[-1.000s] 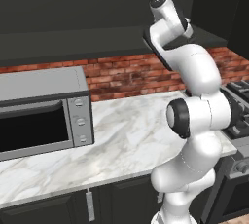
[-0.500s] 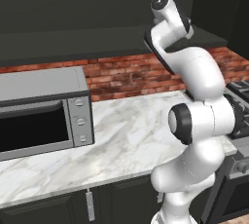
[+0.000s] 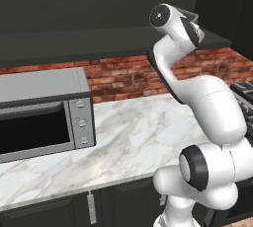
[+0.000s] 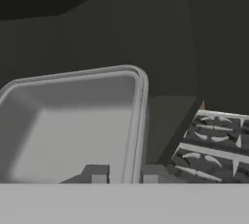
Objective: Retrieve the tupperware and aluminum foil from the cabinet and place them on the dining counter near the plate with eggplant and sweet potato to prepare for storing leftovers.
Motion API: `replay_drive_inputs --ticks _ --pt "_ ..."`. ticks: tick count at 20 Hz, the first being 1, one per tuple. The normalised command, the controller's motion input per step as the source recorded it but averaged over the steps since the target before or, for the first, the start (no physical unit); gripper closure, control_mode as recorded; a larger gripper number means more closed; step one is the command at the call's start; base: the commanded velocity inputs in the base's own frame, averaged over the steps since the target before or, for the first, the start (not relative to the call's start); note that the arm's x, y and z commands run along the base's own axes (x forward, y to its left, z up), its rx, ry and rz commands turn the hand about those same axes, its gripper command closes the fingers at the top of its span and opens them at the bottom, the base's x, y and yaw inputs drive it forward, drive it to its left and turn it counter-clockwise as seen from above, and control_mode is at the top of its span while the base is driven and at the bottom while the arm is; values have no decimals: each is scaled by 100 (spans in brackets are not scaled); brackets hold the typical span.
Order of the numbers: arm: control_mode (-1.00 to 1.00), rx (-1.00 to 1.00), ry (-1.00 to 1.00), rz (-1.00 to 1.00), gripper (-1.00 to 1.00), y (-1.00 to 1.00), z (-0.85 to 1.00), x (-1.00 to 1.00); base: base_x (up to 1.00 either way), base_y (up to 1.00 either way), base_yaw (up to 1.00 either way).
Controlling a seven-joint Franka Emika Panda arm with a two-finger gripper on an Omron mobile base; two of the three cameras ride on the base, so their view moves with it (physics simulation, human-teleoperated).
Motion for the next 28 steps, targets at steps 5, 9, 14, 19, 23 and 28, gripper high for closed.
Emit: replay_drive_inputs --ticks 5,9,14,19,23,28 --pt "-100 -22 0 12 100 45 8 -100 0 0 0" --pt "-100 -8 -6 10 100 11 11 -100 0 0 0" --pt "-100 0 -6 3 100 -33 0 -100 0 0 0" --pt "-100 0 -2 6 100 -8 -19 -86 0 0 0" --pt "100 0 0 0 100 0 0 0 -38 1 0" --pt "100 0 0 0 100 0 0 0 -100 18 0"
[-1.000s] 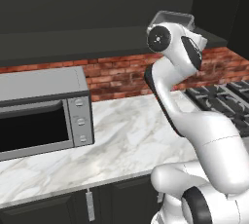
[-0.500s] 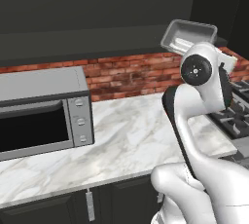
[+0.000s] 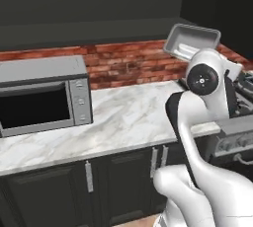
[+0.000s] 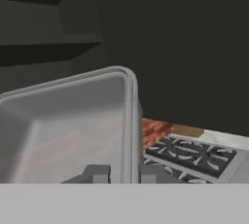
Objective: Retrieve the tupperware and aluminum foil from the cabinet and place them on the dining counter near the plate with eggplant and sweet potato to prepare for storing leftovers.
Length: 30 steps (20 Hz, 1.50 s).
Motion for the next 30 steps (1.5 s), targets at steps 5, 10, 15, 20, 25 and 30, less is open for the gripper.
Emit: replay_drive_inputs --ticks 5,10,15,20,25,30 --pt "100 0 0 0 100 0 0 0 -100 90 0" --pt "100 0 0 0 100 0 0 0 -97 58 -33" --pt "100 0 0 0 100 0 0 0 -11 0 -89" --pt "100 0 0 0 100 0 0 0 1 -2 -83" --pt "100 0 0 0 100 0 0 0 6 -17 -77" --pt "100 0 0 0 100 0 0 0 56 -33 -60"
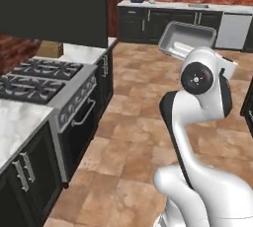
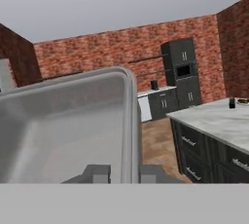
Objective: Retrieve the tupperware and aluminum foil from the cabinet and place them on the dining counter near the plate with eggplant and sweet potato to prepare for storing leftovers.
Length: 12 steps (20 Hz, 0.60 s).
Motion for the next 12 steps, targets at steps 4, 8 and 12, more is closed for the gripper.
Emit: replay_drive_inputs --ticks 4,8,12 --pt "100 0 0 0 100 0 0 0 100 -34 -41" --pt "100 0 0 0 100 0 0 0 100 -13 -44" --pt "100 0 0 0 100 0 0 0 100 -1 -29"
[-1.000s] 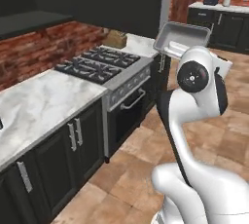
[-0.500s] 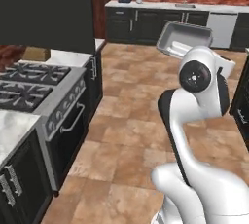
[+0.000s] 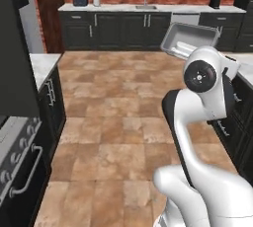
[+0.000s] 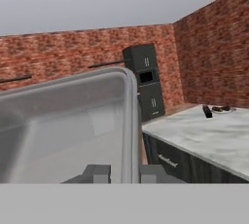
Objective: Retrieve the tupperware and aluminum foil from the cabinet and place them on the dining counter near the plate with eggplant and sweet potato to prepare for storing leftovers.
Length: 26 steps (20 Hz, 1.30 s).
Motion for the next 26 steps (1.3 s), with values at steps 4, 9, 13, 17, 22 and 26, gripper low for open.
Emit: replay_drive_inputs --ticks 4,9,13,17,22,26 --pt "100 0 0 0 100 0 0 0 100 0 -19" --pt "100 0 0 0 100 0 0 0 100 0 -3" --pt "100 0 0 0 100 0 0 0 100 -4 -1" --pt "100 0 0 0 100 0 0 0 100 -15 -24" --pt "100 0 0 0 100 0 0 0 100 -1 -34" --pt "100 0 0 0 100 0 0 0 100 0 -36"
